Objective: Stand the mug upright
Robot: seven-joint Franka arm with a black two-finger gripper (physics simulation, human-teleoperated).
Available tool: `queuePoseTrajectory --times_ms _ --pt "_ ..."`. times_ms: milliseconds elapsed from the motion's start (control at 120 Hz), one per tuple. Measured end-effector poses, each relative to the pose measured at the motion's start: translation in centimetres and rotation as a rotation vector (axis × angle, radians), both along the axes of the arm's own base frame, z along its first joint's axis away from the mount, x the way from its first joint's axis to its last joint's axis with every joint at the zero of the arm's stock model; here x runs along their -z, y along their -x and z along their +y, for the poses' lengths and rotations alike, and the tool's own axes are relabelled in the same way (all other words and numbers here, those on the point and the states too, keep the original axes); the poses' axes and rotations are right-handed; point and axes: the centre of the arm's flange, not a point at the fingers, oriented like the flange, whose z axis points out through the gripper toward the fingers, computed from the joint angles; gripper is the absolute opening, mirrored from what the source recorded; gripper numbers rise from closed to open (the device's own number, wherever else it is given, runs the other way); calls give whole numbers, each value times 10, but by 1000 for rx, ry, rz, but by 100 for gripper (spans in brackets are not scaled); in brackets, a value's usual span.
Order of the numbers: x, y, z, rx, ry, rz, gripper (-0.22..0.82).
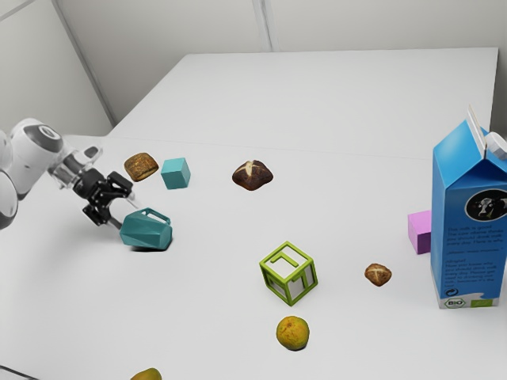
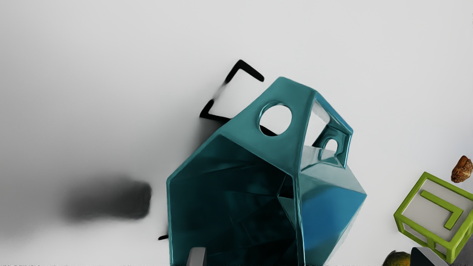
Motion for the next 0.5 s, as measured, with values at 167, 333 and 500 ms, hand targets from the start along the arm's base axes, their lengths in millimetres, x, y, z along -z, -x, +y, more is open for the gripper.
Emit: queuePoseTrajectory --times_ms 167,333,500 --pt "5 -3 -19 8 45 27 60" --pt "7 -7 -29 13 61 43 51" --pt "3 -10 -30 3 47 56 11"
